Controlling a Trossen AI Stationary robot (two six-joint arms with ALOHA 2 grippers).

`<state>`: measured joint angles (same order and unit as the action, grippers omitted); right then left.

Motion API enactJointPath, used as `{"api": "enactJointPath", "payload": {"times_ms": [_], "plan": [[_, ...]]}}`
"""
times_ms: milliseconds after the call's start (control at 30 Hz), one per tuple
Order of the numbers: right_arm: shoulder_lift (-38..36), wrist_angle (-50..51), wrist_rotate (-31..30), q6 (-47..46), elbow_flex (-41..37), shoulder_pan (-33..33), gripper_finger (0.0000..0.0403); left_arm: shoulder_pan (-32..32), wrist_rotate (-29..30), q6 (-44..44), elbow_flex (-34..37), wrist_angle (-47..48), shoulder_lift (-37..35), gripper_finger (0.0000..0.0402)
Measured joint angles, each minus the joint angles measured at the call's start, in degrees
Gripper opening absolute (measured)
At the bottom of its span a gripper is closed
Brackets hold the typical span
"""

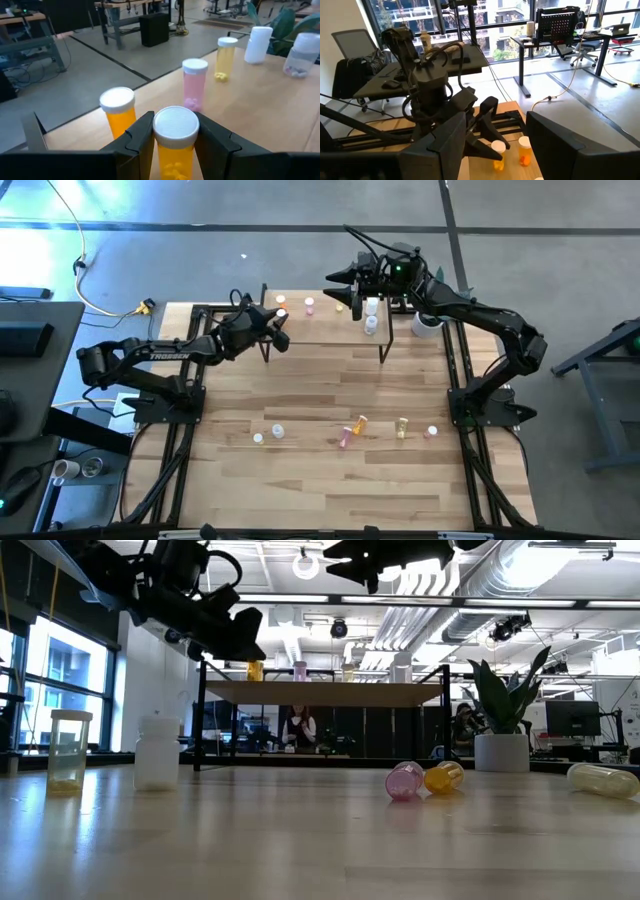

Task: Pick and place medicine bottles onto shelf by color
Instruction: Put the left orange pill bottle on the shelf aligned with the other orange pill bottle

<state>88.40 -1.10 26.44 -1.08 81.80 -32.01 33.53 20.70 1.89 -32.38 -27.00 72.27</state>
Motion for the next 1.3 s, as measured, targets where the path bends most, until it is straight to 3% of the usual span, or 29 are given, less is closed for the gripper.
{"api": "enactJointPath", "payload": {"times_ms": [1000, 1300], "plan": [[0.0, -0.06, 0.0, 0.02, 0.0, 0.0, 0.0199, 0.63, -1.3, 3.48, -0.11, 2.97, -0.07, 0.0111], [0.0, -0.08, 0.0, 0.03, 0.0, 0.0, 0.0199, 0.6, -1.87, 3.48, 0.04, 3.67, 0.05, 0.0147]]}}
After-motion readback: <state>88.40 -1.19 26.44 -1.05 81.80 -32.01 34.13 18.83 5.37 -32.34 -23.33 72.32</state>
